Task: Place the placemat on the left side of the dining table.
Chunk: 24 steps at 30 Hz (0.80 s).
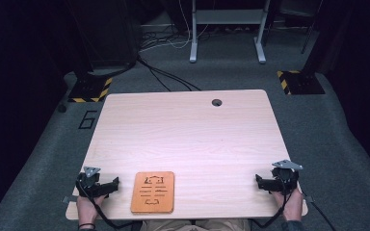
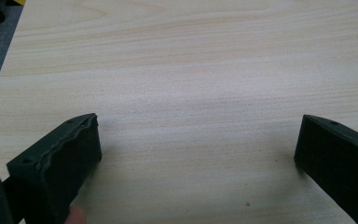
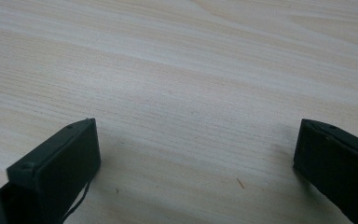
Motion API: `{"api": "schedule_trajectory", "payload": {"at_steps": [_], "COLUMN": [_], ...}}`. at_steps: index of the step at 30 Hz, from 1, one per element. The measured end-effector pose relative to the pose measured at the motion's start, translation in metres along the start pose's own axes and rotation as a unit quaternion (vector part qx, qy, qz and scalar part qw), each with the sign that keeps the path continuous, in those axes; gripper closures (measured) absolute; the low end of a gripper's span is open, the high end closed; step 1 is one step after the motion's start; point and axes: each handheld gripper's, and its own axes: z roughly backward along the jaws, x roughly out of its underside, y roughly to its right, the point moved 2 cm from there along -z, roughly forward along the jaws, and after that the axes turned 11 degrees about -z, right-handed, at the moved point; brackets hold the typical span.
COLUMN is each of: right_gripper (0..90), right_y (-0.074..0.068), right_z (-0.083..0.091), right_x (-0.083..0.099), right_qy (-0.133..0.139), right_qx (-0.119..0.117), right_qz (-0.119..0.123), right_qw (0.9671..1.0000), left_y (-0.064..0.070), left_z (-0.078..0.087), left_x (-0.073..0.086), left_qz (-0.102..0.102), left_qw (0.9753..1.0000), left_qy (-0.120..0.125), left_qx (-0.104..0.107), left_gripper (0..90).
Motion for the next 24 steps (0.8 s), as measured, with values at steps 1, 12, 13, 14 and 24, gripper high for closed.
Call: {"api": "schedule_trajectory", "payload": {"at_steps": [1,12,13,14,24], "right_gripper": [0.0,0.0,0.0,0.0,0.0], "right_y": [0.0000,0.0000,0.0000,0.0000,-0.0033], "right_z": [0.0000,0.0000,0.0000,0.0000,0.0032], "right_x": [0.0000,0.0000,0.0000,0.0000,-0.0013], "right_qy": [0.000,0.000,0.000,0.000,0.007], "right_qx": [0.000,0.000,0.000,0.000,0.003], "right_qz": [0.000,0.000,0.000,0.000,0.013], "right_qw": [1.0000,1.0000,1.0000,1.0000,0.9999], "left_y": [0.0001,0.0000,0.0000,0.0000,0.0000], "left_z": [-0.0001,0.0000,0.0000,0.0000,0.0001], "left_x": [0.0000,0.0000,0.0000,0.0000,-0.0001], "left_qz": [0.000,0.000,0.000,0.000,0.000], "left_qw": [1.0000,1.0000,1.0000,1.0000,1.0000], "left_qy": [0.000,0.000,0.000,0.000,-0.001], "left_qx": [0.001,0.000,0.000,0.000,0.000], "left_gripper": [0.2,0.2,0.2,0.2,0.2]}}
